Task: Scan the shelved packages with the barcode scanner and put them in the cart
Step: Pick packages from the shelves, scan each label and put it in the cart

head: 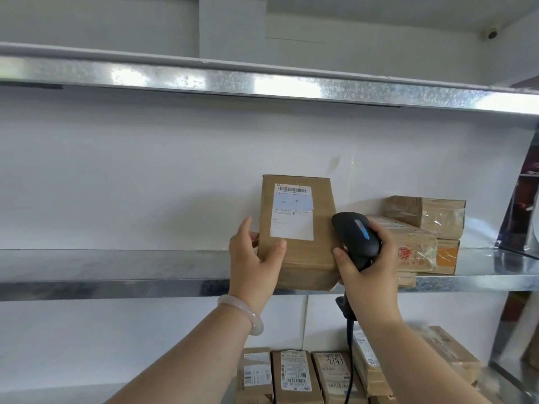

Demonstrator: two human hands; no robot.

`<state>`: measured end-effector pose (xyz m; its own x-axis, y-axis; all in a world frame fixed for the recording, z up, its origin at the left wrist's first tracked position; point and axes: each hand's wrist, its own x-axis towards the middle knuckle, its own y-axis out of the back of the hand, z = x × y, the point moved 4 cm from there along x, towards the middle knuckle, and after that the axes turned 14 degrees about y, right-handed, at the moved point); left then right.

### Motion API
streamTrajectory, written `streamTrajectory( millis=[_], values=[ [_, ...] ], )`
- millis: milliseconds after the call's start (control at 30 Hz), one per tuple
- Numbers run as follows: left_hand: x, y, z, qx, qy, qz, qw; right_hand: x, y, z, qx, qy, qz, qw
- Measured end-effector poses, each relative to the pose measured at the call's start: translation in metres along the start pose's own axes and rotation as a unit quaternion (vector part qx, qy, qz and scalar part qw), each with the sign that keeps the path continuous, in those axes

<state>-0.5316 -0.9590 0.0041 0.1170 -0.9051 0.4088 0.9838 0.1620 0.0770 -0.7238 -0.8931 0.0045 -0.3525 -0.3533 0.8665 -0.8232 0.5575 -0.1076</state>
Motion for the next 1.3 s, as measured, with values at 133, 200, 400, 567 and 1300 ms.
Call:
streamTrajectory(
  millis=[133, 200, 400, 567, 1300],
  values=[
    [-0.001, 0.007, 0.003, 0.025, 0.011, 0.017, 0.999, -0.021, -0.002, -0.005, 0.017, 0.017, -0.014, 1.000],
    [-0.006, 0.012, 0.003, 0.015, 0.000, 0.028, 1.000, -0.029, -0.004, -0.010, 0.008, 0.033, -0.016, 0.999],
    [-0.017, 0.036, 0.000, -0.045, 0.002, -0.015, 0.999, -0.046, -0.020, -0.020, 0.024, 0.036, -0.036, 0.998],
    [-0.021, 0.075, -0.005, 0.028, 0.007, -0.007, 1.000, -0.062, -0.046, -0.030, 0.052, 0.029, -0.046, 0.997],
    [-0.105, 0.377, -0.080, 0.057, 0.044, 0.234, 0.969, -0.190, -0.265, -0.158, 0.193, 0.001, -0.233, 0.953]
  ],
)
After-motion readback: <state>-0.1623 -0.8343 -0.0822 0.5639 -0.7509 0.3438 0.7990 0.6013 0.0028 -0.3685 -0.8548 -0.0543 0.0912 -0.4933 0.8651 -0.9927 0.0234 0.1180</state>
